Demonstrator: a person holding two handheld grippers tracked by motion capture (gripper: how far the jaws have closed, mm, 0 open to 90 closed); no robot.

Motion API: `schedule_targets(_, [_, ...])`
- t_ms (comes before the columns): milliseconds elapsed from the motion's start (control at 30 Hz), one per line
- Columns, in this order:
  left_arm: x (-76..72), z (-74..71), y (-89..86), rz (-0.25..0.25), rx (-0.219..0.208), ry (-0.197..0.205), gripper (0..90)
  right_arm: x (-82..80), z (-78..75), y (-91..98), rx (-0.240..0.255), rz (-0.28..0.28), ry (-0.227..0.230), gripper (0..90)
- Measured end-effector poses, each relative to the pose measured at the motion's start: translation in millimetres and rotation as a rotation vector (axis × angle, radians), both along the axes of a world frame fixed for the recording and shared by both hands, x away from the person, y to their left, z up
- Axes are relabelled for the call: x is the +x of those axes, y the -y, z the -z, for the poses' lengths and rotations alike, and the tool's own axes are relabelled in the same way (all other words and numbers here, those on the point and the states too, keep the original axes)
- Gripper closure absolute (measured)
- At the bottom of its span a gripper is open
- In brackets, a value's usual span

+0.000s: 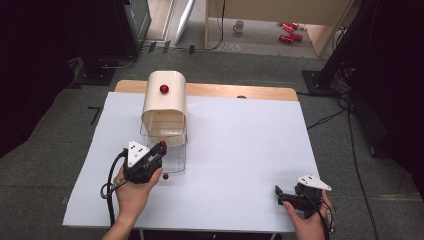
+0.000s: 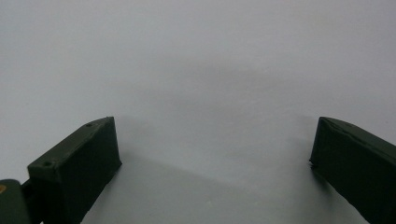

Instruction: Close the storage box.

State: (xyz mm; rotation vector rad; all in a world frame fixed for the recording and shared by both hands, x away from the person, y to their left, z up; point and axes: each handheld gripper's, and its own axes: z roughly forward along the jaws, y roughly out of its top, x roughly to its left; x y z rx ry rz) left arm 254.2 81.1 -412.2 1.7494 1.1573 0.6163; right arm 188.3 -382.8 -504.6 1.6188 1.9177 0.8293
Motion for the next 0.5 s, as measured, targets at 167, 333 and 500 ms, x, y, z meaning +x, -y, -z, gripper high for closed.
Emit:
schedule_targets(167, [12.9,-0.4,2.0,-0.006,0.008,-0.001,76.6,0.0,0.0,0.0,-0.001,0.000,0.000,0.9])
schedule_targets(333, [24.5,-1.4,1.8,-0.003,0.004,-0.013,76.6,0.1,0.1,0.1,0.000,-0.001,0.001,0.9])
schedule_targets(500, [35.7,-1.8,2.3,-0.006,-0.005,-0.025,76.7,0.1,0.2,0.1,-0.001,-0.001,0.002,0.9])
